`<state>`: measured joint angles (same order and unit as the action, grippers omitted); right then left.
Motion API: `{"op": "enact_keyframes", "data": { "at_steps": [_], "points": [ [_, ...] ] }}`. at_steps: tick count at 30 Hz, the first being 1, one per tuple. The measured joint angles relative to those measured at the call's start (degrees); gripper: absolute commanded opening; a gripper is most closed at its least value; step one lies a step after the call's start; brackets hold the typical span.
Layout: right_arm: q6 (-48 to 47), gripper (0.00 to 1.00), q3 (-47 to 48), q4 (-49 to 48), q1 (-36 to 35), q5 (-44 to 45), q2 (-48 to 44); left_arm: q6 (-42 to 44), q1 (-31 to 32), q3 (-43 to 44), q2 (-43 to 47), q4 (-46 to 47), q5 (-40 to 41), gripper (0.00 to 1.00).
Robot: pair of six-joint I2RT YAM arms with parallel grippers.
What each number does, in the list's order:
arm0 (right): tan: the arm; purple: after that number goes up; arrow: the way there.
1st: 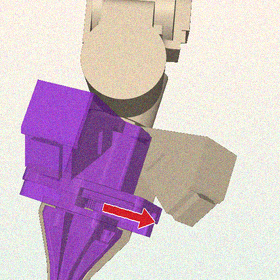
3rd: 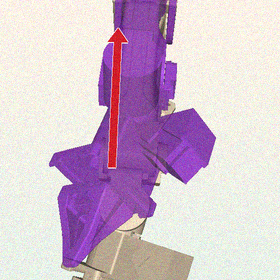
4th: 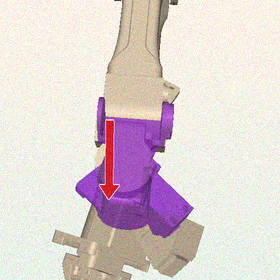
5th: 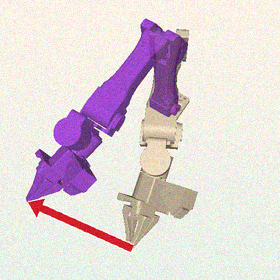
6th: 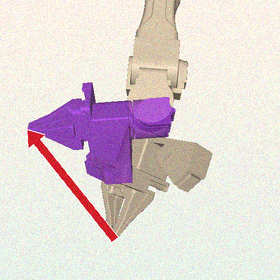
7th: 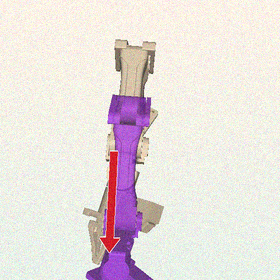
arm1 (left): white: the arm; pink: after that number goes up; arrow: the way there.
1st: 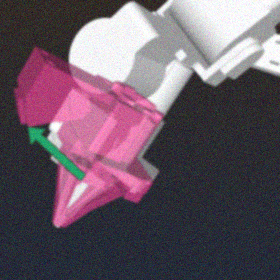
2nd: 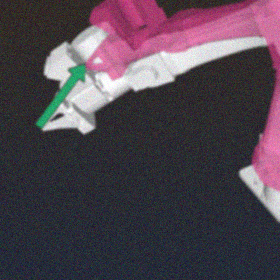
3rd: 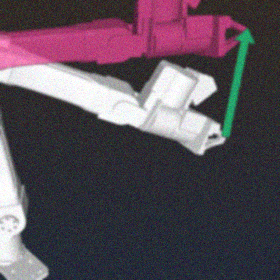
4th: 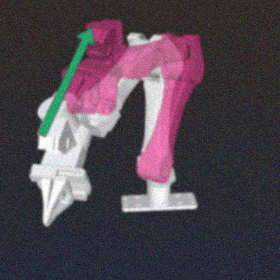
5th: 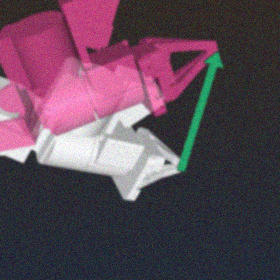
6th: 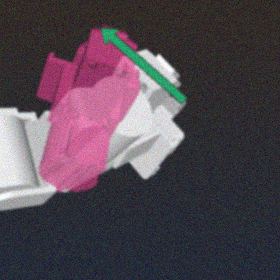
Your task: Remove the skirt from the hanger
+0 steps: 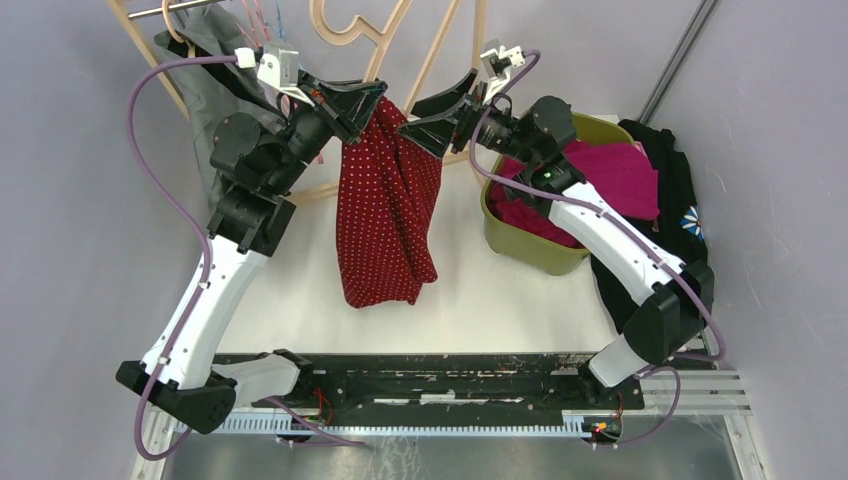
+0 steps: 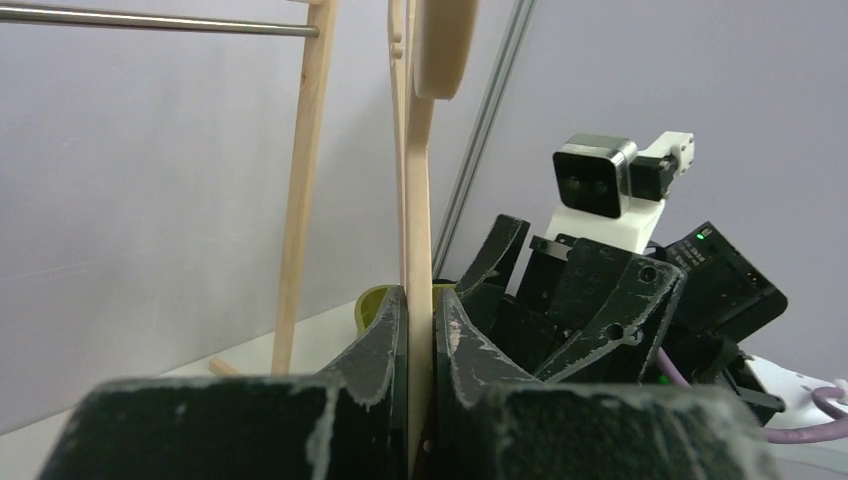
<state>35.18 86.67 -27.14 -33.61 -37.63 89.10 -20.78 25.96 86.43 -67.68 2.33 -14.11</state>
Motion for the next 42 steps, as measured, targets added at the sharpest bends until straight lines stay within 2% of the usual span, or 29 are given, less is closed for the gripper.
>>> {"op": "enact_keyframes", "data": {
  "at_steps": [11,23,26,28,34,42],
  "points": [
    [9.94,0.68,0.13,-11.58,-0.04,-1.73,5.20,-0.02,-0.02,0.00,-0.02,0.70,-0.02,0.03],
    [15.52,0.61,-0.07,-16.06,-1.18,-3.02,7.23,-0.04,0.00,-0.04,-0.22,0.72,-1.05,0.03],
    [16.15,0.54,-0.02,-16.13,-1.99,-3.28,8.20,-0.04,0.00,-0.07,-0.35,0.70,-1.11,0.03],
    [16.46,0.45,-0.02,-16.13,-2.73,-3.32,8.68,-0.04,0.00,-0.07,-0.46,0.59,-1.11,0.03],
    [19.82,0.03,0.00,-16.39,-3.98,-2.12,9.49,-0.04,-0.17,-0.11,-0.52,0.76,-1.05,0.03],
    [21.14,0.01,2.38,-13.25,-4.04,-3.39,9.49,-0.02,-0.83,-0.83,0.28,1.68,-0.63,0.03]
  ]
}}
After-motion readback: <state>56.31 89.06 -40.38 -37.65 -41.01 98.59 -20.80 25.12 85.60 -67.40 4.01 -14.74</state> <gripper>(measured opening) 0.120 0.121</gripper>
